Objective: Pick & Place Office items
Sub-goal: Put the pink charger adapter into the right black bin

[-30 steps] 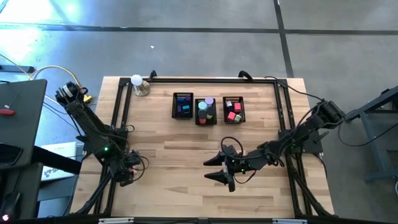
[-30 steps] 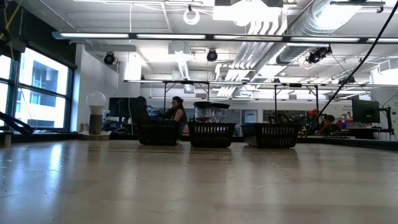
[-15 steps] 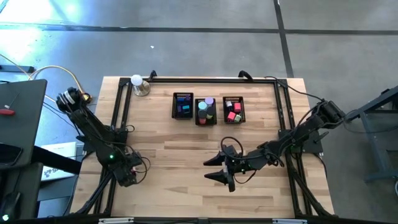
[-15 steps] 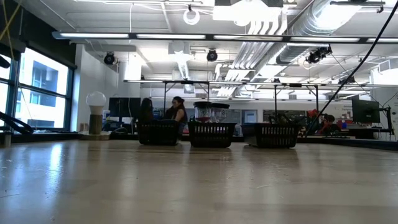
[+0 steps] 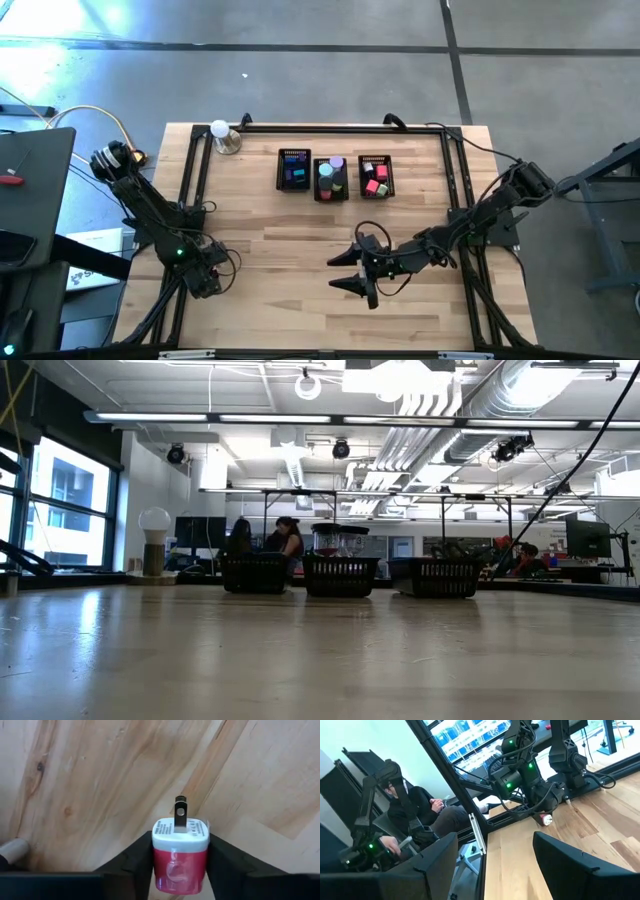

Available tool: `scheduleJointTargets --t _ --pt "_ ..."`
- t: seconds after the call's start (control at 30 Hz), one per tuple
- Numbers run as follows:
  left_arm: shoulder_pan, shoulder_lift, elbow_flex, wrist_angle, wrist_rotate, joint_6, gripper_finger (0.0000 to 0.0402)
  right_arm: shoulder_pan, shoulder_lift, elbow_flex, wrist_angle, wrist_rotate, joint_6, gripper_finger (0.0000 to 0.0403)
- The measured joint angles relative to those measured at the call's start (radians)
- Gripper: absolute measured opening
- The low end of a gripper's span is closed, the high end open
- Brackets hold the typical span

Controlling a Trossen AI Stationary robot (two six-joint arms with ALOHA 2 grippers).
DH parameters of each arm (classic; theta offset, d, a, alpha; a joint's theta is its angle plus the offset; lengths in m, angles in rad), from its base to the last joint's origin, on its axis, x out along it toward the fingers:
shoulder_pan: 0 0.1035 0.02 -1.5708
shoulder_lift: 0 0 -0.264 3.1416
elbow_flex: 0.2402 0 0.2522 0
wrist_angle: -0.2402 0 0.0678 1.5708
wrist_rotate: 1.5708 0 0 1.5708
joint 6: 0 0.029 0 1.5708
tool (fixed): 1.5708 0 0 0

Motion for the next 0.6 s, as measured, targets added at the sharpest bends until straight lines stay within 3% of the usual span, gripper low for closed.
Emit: scheduleJointTargets --t 0.1,0.33,0.6 --pt "0.0 0.0 0.0 -0.001 -0.008 0.0 0.0125 0.0 0.0 0.0 0.0 -0.006 -0.027 0.0248" --pt "0.032 0.003 0.025 -0.01 -0.009 0.062 0.0125 0.0 0.0 0.0 0.001 -0.004 -0.026 0.0248" --pt "0.167 0.005 0.136 0.018 -0.093 0.316 0.0125 0.0 0.0 0.0 0.001 -0.004 -0.031 0.0248"
